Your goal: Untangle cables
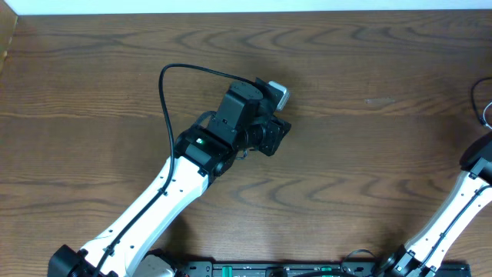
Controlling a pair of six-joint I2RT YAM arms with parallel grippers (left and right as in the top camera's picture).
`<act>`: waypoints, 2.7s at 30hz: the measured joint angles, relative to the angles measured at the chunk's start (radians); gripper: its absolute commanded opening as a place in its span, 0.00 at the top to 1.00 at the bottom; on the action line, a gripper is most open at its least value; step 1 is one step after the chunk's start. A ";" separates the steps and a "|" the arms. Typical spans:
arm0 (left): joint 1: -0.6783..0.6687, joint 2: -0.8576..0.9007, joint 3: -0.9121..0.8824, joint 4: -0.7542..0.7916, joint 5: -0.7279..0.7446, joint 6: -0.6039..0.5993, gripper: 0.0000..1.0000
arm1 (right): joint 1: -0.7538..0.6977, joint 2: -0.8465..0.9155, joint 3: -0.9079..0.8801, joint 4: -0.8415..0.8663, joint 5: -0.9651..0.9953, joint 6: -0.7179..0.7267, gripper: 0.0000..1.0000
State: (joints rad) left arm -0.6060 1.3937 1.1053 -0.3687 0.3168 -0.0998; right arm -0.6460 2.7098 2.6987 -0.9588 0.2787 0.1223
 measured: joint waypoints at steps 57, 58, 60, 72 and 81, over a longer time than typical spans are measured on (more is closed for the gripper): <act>0.048 -0.026 0.000 -0.037 0.000 0.030 0.59 | 0.094 -0.373 0.011 -0.735 0.286 0.611 0.01; 0.058 -0.036 0.000 -0.039 0.000 0.030 0.59 | 0.094 -0.392 0.009 -0.735 0.283 0.607 0.01; 0.087 -0.060 0.000 -0.049 0.000 0.030 0.59 | 0.094 -0.449 0.008 -0.735 0.269 0.589 0.01; 0.295 -0.217 0.000 -0.176 -0.001 0.030 0.58 | 0.140 -0.647 -0.021 -0.736 0.159 0.480 0.01; 0.315 -0.294 0.000 -0.226 0.000 0.030 0.40 | 0.155 -0.675 -0.291 -0.734 0.144 0.457 0.01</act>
State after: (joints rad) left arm -0.2905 1.1000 1.1053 -0.5945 0.3164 -0.0700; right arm -0.4911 2.0346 2.4081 -1.6928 0.4225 0.5797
